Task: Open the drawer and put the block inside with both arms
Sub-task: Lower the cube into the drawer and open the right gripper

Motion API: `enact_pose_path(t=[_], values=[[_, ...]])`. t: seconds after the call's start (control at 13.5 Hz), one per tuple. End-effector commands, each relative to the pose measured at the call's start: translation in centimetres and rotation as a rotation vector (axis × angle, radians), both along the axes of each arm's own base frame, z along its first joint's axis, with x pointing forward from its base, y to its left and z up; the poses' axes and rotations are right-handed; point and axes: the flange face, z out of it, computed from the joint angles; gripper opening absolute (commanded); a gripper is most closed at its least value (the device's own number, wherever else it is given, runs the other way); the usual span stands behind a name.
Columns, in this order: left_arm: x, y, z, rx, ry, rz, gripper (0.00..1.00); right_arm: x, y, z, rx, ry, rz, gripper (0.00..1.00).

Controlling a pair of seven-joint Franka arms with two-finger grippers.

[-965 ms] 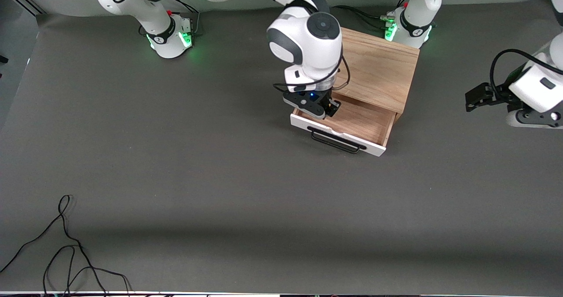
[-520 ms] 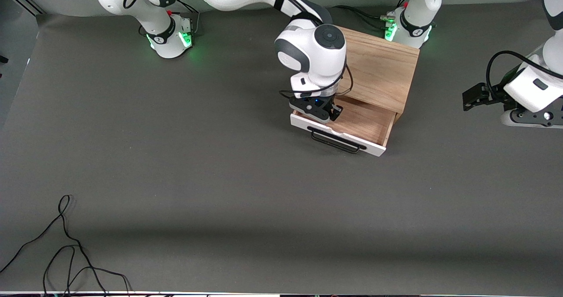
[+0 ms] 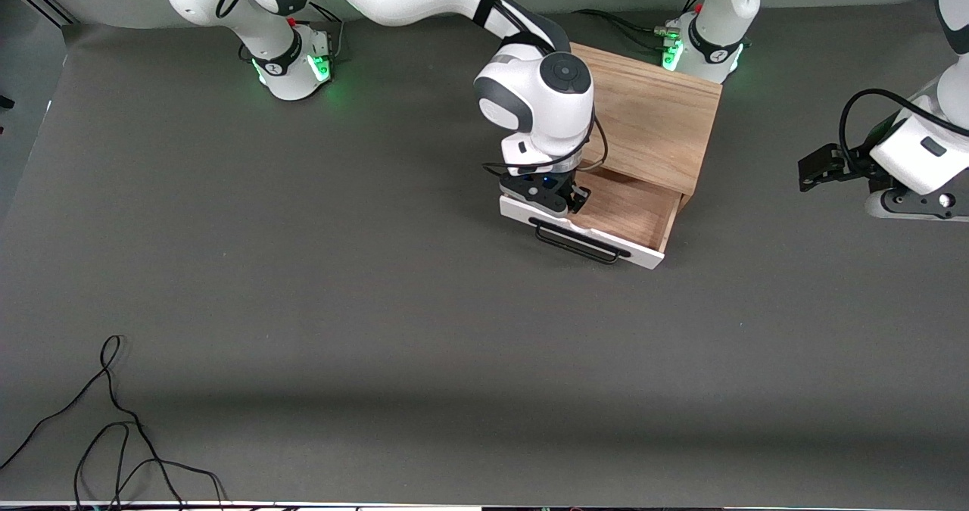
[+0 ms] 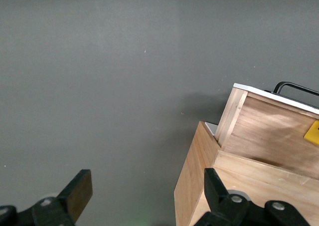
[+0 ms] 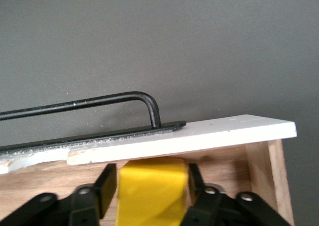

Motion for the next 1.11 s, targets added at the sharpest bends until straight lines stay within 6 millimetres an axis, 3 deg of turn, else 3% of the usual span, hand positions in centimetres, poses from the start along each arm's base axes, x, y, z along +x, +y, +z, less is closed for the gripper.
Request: enact_pose_path(t=[0.0, 0.3, 0.52, 0.67, 0.89, 1.04], values=[[-0.3, 0.3, 0.1, -0.009, -0.011, -0.015, 1.0, -0.2, 0.1, 1.1, 0.005, -0.024, -0.012, 1.0], [-0.2, 0.2, 0.3, -0.009, -0.017, -0.018, 1.0, -1.0, -0.7, 5.7, -0.024, 0.014, -0.027, 1.0], [-0.2, 0.2, 0.4, -0.009, -0.02, -0.018, 1.0, -1.6, -1.9, 11.8, -0.011, 0.058, -0.04, 1.0], [-0.2, 0.2, 0.4, -0.008, -0.02, -0.018, 1.0, -1.1, -4.4, 17.7, 0.046, 0.059, -0.063, 1.0], [-0.1, -0.2, 0.4, -0.008, -0.018, -0.023, 1.0, 1.9, -13.1, 23.1, 0.052, 0.092, -0.015, 1.0], [0.0, 0.0, 0.3, -0.008, -0.026, -0.021, 1.0, 3.3, -20.0, 26.0, 0.069, 0.096, 0.011, 1.0]])
